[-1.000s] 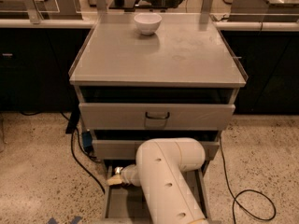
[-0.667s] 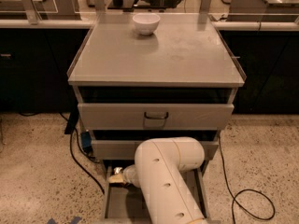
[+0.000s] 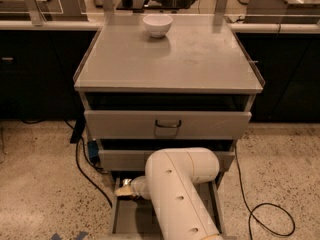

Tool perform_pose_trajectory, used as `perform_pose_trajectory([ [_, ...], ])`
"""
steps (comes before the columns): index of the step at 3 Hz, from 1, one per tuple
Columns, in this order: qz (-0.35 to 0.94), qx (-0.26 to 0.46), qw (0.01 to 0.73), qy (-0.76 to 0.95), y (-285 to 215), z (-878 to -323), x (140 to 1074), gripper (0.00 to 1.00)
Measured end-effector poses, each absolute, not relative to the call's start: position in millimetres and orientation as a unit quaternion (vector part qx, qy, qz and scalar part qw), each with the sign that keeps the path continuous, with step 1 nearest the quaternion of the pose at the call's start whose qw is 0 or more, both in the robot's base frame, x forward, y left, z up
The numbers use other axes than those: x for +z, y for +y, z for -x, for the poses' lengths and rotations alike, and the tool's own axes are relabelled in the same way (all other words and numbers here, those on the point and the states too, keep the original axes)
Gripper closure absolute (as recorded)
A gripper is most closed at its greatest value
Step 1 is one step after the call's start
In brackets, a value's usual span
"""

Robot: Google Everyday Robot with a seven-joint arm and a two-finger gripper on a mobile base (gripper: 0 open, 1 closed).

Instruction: Pick orange can from bottom drawer and place on counter

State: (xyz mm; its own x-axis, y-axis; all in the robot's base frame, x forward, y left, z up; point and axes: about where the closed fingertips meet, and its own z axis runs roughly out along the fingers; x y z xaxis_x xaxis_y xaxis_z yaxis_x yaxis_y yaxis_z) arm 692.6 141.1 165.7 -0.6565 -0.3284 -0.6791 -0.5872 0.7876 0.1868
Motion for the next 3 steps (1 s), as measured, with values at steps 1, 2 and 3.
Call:
perform_pose_trajectory([
  [1, 0.27, 0.177, 0.319, 0.891, 138.1, -693.8, 168.7, 0.0],
  [2, 0.24, 0.144, 0.308, 0.909, 105.6, -690.9, 163.2, 0.0],
  [3, 0.24, 0.144, 0.308, 0.909, 105.6, -690.9, 163.0, 0.0],
])
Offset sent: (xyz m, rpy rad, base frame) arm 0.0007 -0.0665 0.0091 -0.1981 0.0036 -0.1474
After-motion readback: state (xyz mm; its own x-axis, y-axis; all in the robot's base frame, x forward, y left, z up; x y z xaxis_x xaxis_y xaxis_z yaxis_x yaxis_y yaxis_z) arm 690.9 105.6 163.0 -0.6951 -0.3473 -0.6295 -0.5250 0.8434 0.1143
